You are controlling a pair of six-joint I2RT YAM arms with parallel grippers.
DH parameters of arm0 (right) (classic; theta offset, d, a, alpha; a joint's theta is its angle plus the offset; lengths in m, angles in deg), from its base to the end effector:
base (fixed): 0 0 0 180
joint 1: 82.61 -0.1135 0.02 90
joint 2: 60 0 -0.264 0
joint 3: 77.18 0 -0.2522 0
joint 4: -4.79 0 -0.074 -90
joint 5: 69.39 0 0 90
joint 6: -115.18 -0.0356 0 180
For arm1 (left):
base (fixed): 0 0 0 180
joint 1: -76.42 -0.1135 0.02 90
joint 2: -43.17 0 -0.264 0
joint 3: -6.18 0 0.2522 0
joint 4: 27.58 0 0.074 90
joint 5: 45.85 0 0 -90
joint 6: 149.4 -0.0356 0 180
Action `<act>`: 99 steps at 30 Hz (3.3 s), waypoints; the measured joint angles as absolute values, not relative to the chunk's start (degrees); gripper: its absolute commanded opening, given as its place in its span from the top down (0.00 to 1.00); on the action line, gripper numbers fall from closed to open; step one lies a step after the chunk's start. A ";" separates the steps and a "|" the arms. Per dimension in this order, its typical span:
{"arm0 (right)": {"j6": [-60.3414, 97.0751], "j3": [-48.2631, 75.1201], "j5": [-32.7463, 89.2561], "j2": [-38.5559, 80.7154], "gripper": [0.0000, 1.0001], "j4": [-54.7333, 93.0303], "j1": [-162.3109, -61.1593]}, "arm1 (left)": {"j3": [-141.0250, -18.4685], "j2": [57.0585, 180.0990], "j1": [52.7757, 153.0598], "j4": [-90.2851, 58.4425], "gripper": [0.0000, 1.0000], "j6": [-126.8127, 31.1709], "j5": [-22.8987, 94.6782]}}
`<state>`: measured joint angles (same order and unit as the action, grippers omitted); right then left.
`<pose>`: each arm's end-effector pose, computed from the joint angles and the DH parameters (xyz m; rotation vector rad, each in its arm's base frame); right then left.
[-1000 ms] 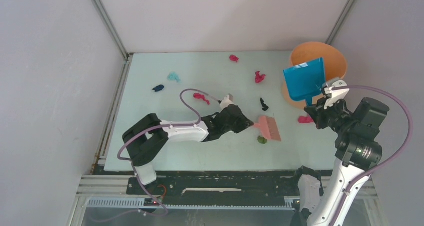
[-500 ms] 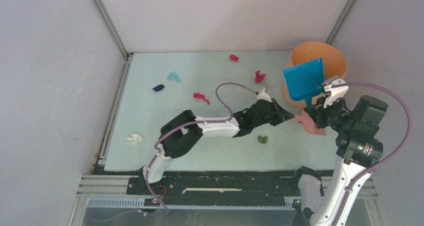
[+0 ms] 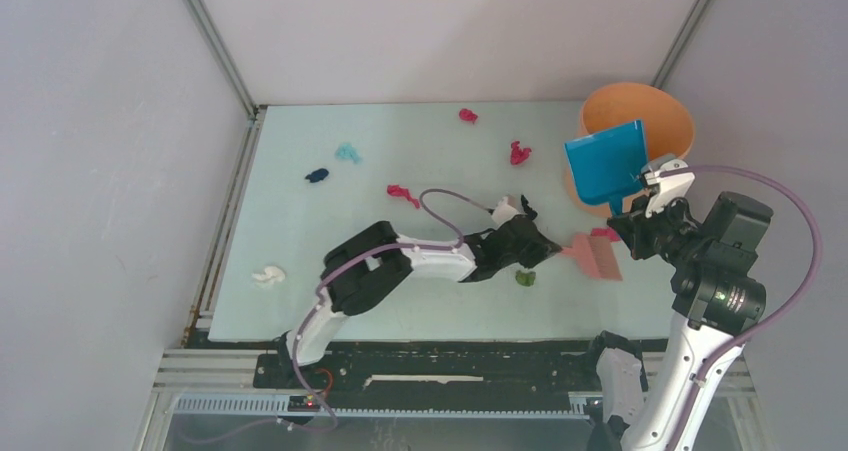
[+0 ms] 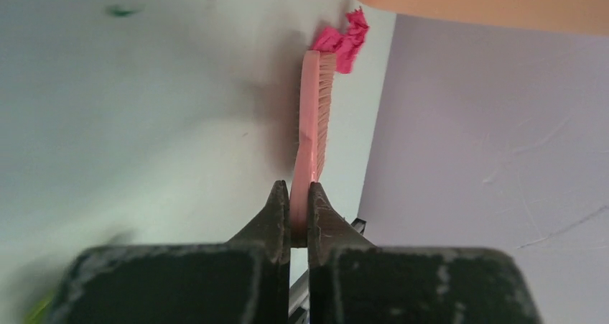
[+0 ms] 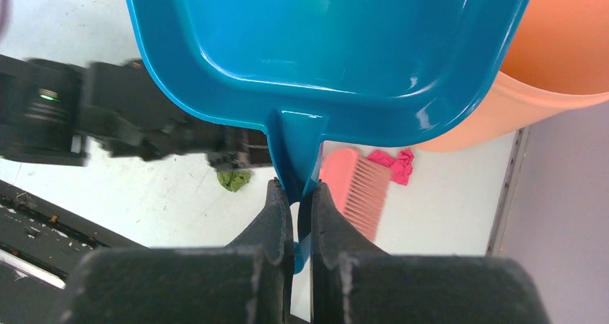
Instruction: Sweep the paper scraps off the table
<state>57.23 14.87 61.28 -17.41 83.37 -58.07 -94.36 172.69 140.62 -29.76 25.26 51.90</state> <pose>0.0891 -0.0152 0.4163 -0.5209 1.9330 0.1377 0.2246 -0.4536 0.1457 -0.5205 2.3254 -1.3677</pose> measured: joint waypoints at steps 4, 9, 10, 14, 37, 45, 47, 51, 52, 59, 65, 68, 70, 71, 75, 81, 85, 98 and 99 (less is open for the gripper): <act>57.50 14.87 61.17 -17.41 1.00 83.76 -58.49 | -80.70 161.08 139.66 -28.82 1.00 25.66 55.44; 57.50 15.63 61.39 -17.41 1.00 84.00 -60.26 | -62.36 145.45 137.54 -28.63 1.00 26.01 58.94; 57.50 15.92 61.37 -17.30 1.00 84.13 -60.92 | -59.67 142.98 137.26 -28.17 1.00 25.96 59.57; 57.50 16.42 61.04 -16.76 1.00 84.62 -62.93 | -55.06 134.87 137.21 -24.52 1.00 22.51 61.95; 82.96 16.66 37.37 -1.74 1.00 104.70 -74.27 | -80.35 120.21 136.30 12.68 1.00 -19.37 69.47; 85.41 24.62 22.92 4.05 1.00 107.06 -86.44 | -98.95 125.67 135.01 34.08 1.00 -35.46 73.45; 85.47 27.15 19.99 6.19 1.00 107.04 -88.37 | -102.64 129.30 134.61 39.61 1.00 -37.82 76.03; 85.26 30.93 15.97 10.32 1.00 107.30 -90.66 | -104.79 136.49 133.21 47.39 1.00 -40.20 78.21; 85.12 31.33 15.49 11.88 1.00 107.57 -91.19 | -104.79 137.93 132.89 48.64 1.00 -40.46 78.04; 84.42 33.19 15.31 18.67 1.00 106.28 -91.78 | -104.79 144.36 131.22 51.70 1.00 -41.10 72.93; 83.57 34.93 17.00 24.05 1.00 102.43 -92.08 | -105.75 147.16 130.96 48.77 1.00 -41.45 65.91; 82.94 34.93 18.26 25.65 1.00 100.62 -93.13 | -106.80 148.77 130.96 46.52 1.00 -41.27 61.21; 82.35 34.93 19.29 26.45 1.00 99.63 -94.23 | -107.96 150.13 130.96 45.16 1.00 -40.85 57.93; 81.91 34.93 19.82 26.91 1.00 99.17 -94.97 | -108.52 150.74 130.90 44.49 1.00 -40.53 56.05; 79.86 34.91 22.11 28.62 1.00 96.96 -98.36 | -109.29 151.55 130.94 40.20 1.00 -38.25 48.12; 76.62 33.27 25.87 30.13 1.00 94.21 -100.32 | -108.48 150.68 131.42 31.39 1.00 -32.11 35.70; 75.62 32.05 27.79 29.75 1.00 93.99 -98.55 | -107.41 149.71 131.60 30.15 1.00 -30.49 34.50; 75.86 31.22 30.39 25.86 1.00 94.21 -79.43 | -123.93 150.22 129.56 36.09 1.00 -36.79 46.61; 75.90 31.22 30.39 25.73 1.00 94.25 -78.42 | -125.48 151.03 129.43 35.92 1.00 -38.08 47.79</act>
<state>75.90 31.22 30.39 25.73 94.25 -78.42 -125.48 151.03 129.43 35.92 -38.08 47.79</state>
